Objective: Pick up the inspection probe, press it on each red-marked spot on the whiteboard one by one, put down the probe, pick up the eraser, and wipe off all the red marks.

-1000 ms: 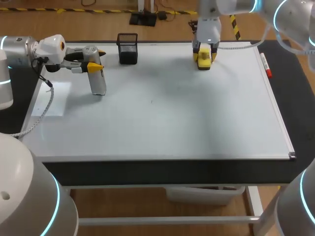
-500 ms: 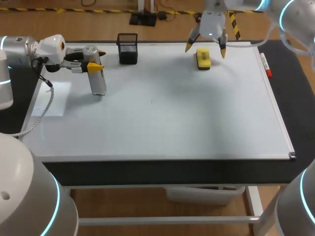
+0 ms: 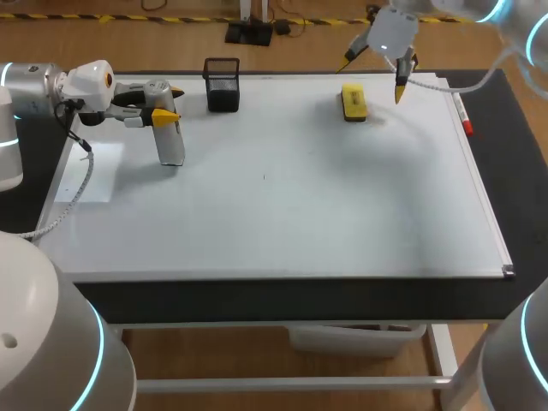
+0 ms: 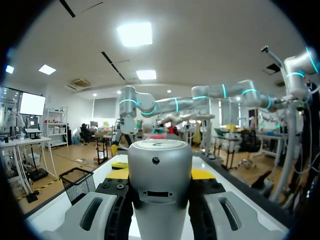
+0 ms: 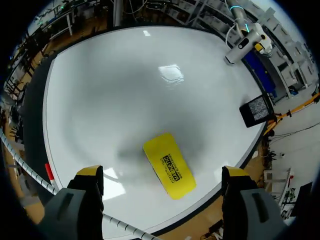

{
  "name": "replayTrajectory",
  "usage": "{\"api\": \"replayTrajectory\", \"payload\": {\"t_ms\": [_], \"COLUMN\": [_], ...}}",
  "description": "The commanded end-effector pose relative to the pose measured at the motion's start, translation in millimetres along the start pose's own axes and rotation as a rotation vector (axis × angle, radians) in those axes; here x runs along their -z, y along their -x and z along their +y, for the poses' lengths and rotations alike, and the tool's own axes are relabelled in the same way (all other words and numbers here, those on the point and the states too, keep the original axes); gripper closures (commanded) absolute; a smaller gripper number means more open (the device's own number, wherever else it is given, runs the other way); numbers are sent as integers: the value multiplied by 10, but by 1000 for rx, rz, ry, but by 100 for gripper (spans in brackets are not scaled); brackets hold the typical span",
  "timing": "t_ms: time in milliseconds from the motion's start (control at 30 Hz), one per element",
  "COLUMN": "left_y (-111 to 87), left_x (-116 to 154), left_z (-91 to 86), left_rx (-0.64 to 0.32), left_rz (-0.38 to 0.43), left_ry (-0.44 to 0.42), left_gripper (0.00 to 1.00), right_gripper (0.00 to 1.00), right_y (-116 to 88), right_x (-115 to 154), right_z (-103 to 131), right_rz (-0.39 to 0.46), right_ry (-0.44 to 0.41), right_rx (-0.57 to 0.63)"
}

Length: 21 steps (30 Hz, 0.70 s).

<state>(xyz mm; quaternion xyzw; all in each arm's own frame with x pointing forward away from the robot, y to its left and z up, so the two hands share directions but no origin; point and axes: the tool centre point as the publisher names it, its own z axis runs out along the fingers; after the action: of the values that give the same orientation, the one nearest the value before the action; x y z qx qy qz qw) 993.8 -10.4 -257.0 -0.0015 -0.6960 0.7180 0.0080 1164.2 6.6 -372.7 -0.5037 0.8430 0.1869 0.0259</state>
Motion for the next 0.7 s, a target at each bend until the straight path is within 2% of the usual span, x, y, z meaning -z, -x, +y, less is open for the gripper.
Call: {"api": "replayTrajectory", "payload": {"t_ms": [33, 200, 400, 467, 700], "left_y": [-5, -5, -5, -5, -5], "left_x": [-5, -5, -5, -5, -5], "left_z": [-9, -9, -9, -9, -9], "left_rx": [-3, -3, -3, -3, -3], "left_rz": [-2, -2, -2, -2, -2], "left_ry": [0, 0, 0, 0, 0], "left_gripper": [100, 100, 100, 100, 100], "right_gripper": [0, 0, 0, 0, 0], "right_y": [-146, -165, -129, -109, -88], "right_x": [193, 298, 402, 430, 577], "right_z": [199, 267, 335, 330, 406], "right_rz": [-77, -116, -137, -107, -181], "right_ry": [-51, -47, 21, 64, 84], "right_rx": [-40, -123, -232, -306, -384]}}
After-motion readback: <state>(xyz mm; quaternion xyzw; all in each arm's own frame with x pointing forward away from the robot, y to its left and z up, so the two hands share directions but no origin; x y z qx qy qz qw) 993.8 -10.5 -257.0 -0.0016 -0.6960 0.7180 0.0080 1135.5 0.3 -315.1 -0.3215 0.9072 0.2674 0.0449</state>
